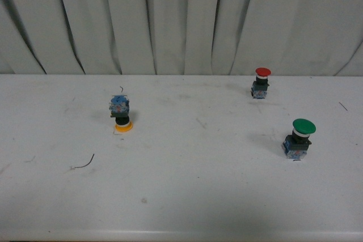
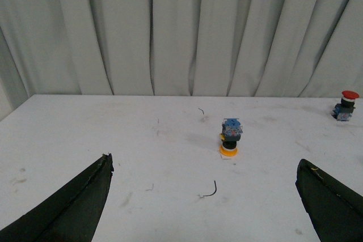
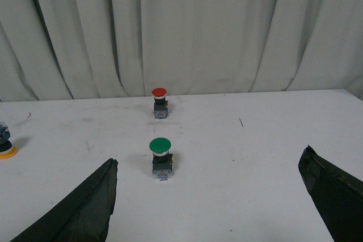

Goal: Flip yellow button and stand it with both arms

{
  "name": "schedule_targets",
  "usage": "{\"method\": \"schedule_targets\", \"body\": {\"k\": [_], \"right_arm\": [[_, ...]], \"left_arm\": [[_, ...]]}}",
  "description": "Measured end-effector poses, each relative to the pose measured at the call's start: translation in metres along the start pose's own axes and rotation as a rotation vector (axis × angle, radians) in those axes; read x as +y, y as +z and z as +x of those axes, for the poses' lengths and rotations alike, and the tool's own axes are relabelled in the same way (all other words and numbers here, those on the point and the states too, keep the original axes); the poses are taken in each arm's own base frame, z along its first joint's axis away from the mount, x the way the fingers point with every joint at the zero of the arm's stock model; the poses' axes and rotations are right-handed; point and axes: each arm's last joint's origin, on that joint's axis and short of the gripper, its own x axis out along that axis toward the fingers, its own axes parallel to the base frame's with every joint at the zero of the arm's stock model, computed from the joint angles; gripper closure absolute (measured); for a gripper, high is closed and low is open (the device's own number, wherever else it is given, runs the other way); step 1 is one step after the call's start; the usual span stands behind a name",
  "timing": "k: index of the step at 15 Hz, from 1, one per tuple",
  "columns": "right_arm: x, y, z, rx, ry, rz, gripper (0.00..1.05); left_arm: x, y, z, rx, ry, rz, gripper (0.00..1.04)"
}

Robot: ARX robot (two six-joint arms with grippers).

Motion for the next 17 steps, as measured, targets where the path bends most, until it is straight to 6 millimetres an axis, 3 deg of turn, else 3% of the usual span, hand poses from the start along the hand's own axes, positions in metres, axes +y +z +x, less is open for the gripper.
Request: {"method": "schedule_targets", "body": {"k": [17], "right_arm": [[0.0000,0.0000,0.0000,0.000,0.000,0.000,0.07]], "left_arm": [[0.0000,0.0000,0.0000,0.000,0.000,0.000,0.07]]}}
